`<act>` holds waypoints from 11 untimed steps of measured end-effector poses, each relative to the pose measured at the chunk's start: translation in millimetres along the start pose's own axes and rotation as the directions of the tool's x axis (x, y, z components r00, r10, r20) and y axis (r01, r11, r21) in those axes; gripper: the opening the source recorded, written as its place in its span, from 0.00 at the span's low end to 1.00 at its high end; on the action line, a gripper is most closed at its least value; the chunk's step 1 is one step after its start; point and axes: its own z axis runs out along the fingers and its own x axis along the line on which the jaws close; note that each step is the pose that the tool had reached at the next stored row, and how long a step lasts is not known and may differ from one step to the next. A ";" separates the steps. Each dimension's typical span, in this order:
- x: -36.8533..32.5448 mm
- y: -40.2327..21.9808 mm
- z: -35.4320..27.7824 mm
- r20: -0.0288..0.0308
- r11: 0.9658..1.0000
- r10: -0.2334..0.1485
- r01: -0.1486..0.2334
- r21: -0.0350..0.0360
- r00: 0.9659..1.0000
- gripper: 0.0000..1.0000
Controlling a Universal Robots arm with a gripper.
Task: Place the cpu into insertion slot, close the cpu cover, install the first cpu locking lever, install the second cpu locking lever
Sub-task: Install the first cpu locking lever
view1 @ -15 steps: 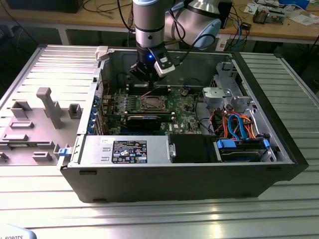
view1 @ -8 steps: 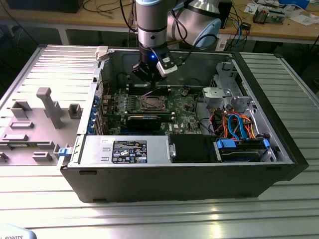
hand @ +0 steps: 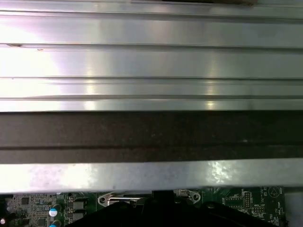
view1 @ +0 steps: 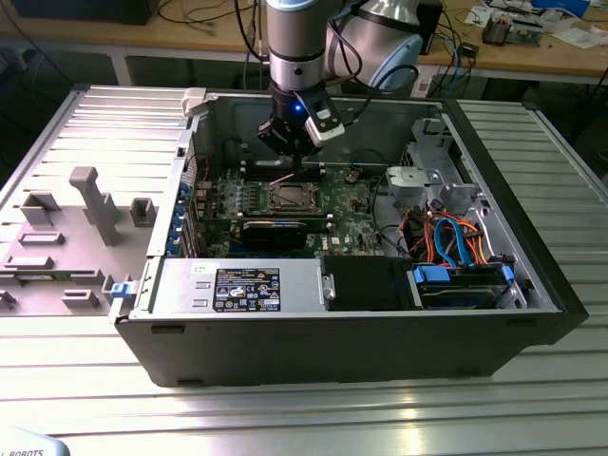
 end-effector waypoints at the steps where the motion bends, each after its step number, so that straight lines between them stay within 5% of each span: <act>1: -0.7 0.0 0.2 0.000 1.000 0.000 0.000 0.000 1.000 0.12; 11: -4.0 -0.3 6.6 0.000 1.000 0.000 0.000 0.001 1.000 0.12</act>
